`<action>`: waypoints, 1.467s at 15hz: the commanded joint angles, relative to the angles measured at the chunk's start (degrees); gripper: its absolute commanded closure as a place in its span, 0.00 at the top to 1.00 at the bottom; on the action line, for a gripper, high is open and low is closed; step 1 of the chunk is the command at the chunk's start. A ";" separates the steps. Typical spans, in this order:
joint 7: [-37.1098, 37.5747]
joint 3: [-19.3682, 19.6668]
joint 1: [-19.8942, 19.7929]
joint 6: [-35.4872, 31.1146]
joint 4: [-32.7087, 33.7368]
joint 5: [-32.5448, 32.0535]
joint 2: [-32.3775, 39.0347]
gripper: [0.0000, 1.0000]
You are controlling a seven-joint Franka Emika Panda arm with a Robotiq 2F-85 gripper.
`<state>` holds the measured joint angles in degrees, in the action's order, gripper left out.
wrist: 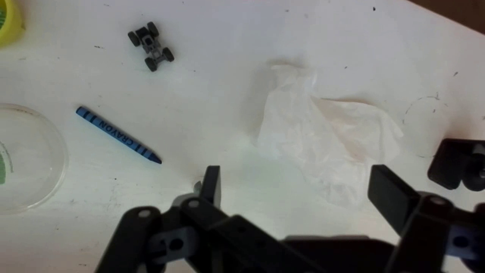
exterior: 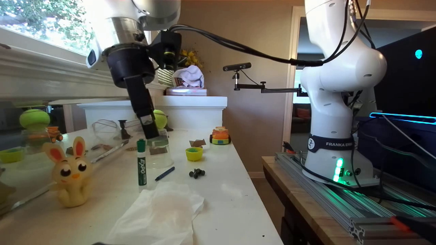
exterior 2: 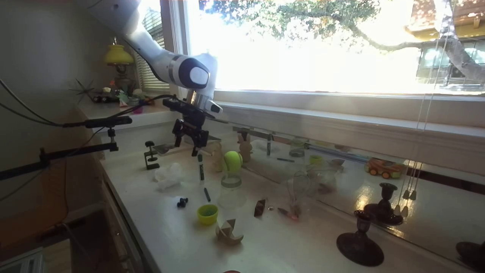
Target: Wipe the window with the paper towel
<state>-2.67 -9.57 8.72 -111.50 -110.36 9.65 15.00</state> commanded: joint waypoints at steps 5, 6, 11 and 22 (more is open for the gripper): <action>0.88 0.08 0.49 -0.71 0.10 -0.40 -0.06 1.00; 2.50 -0.22 1.07 -1.56 -0.81 -0.17 -1.11 1.00; 9.83 -2.44 4.62 -7.53 -8.39 -0.14 -5.64 1.00; 38.17 -1.54 10.44 -31.13 -19.88 -10.71 -4.67 1.00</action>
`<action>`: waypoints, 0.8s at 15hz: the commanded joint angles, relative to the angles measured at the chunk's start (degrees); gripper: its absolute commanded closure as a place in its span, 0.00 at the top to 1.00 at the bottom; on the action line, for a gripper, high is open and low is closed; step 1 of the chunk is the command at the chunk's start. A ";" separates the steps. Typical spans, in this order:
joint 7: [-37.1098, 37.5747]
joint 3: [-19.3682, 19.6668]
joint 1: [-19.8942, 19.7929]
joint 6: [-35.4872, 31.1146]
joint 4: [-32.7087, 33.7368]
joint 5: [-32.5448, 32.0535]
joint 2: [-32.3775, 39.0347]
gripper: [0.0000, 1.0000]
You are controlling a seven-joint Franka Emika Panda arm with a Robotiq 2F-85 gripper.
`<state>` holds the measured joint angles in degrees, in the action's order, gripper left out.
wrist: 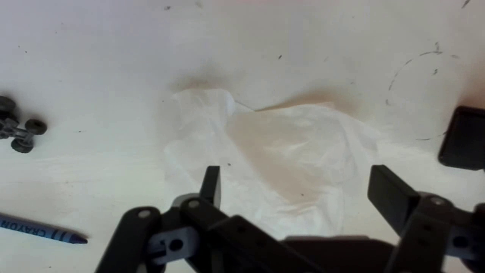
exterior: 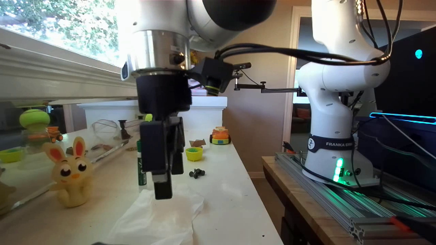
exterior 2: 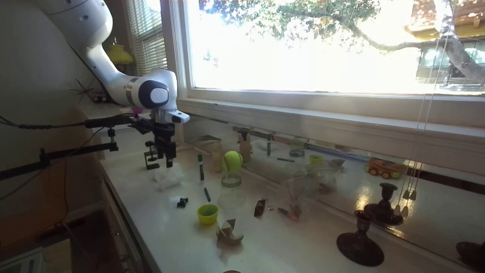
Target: Wipe the window with the paper towel
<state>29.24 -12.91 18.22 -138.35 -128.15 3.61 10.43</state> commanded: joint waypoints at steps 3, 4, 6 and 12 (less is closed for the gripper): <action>9.18 2.95 0.81 -4.93 -1.45 -8.30 1.00 1.00; 8.80 3.00 0.66 -4.87 -1.16 -8.46 1.29 1.00; 7.62 2.88 0.39 -4.46 -0.19 -7.49 2.14 1.00; 3.51 2.31 -0.10 -4.08 2.38 -5.24 5.54 1.00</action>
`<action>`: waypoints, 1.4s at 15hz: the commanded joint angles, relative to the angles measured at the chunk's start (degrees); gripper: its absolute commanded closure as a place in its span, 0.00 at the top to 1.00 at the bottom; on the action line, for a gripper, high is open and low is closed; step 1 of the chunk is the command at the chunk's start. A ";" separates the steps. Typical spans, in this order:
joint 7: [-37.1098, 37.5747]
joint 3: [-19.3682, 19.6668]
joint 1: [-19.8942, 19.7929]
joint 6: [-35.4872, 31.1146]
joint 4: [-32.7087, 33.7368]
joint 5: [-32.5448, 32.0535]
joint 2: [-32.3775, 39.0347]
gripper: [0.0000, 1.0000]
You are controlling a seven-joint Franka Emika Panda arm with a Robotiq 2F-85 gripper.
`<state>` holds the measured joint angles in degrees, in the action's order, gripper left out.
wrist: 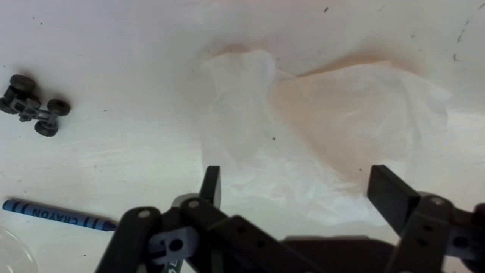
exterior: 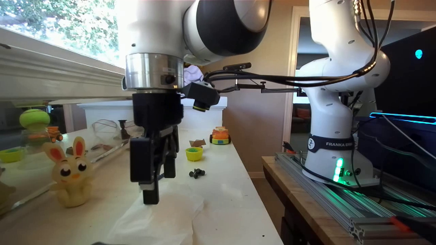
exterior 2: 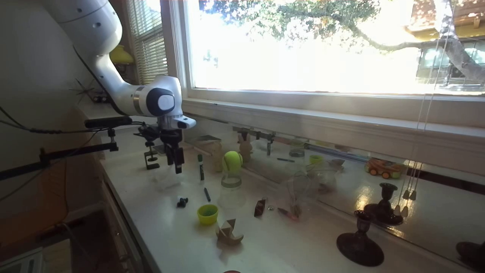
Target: Wipe the window with the paper towel
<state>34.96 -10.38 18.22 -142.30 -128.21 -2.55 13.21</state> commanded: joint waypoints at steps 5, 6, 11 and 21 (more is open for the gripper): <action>-4.73 0.15 0.07 0.31 4.80 1.19 6.27 1.00; -5.14 0.19 0.12 0.37 5.18 1.33 6.74 0.80; -6.22 0.45 0.47 0.86 6.80 1.47 8.14 0.44; -11.37 -2.62 0.26 14.87 11.61 6.41 5.58 0.00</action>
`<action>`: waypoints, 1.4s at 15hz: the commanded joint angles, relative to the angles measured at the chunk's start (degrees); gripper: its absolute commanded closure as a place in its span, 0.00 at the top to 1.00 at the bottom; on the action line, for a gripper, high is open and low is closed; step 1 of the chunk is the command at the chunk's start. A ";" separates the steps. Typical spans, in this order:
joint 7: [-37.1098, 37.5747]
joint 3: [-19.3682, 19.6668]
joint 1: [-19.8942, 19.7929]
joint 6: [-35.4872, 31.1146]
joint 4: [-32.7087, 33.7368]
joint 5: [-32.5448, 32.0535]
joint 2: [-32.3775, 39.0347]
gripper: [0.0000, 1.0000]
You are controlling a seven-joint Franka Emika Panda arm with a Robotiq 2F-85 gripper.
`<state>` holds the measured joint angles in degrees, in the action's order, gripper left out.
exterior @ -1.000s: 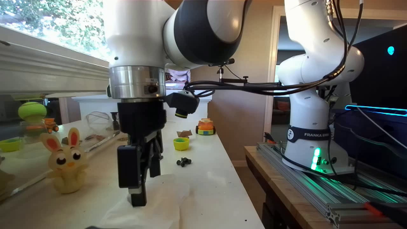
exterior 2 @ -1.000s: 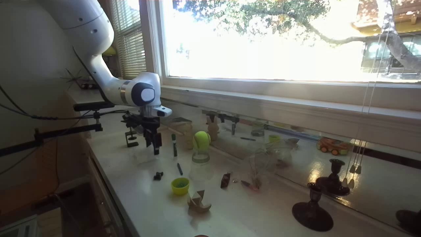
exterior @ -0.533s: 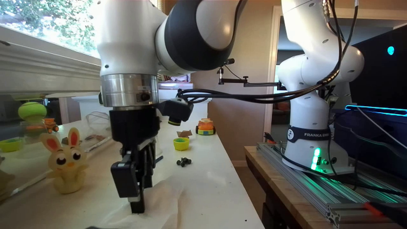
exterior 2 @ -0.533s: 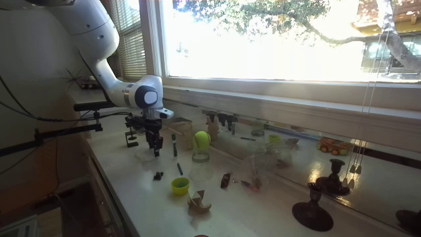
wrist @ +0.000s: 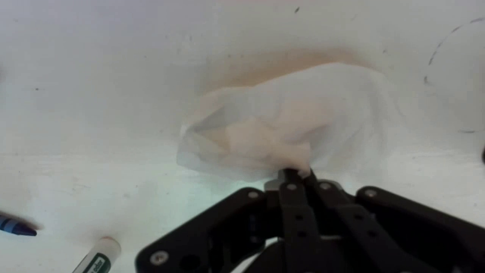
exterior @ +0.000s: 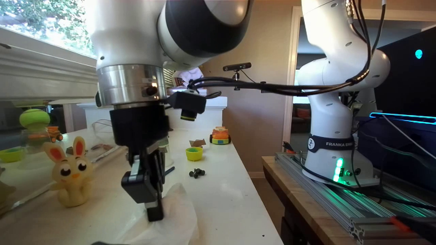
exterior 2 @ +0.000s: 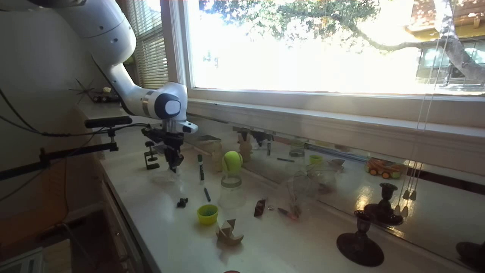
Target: Wipe the window with the paper towel
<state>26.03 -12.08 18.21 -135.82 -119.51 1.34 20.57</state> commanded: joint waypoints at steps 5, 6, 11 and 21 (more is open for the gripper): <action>1.23 -0.32 1.50 18.82 6.63 -1.46 -6.91 0.01; 2.07 -0.08 1.44 18.83 6.77 -2.27 -8.10 0.01; 8.87 0.39 1.55 13.23 3.08 -12.13 -17.17 0.01; 28.12 -3.31 -1.51 6.60 -1.37 -39.54 -27.35 0.01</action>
<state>47.55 -14.01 18.54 -126.30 -117.54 -30.81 -2.97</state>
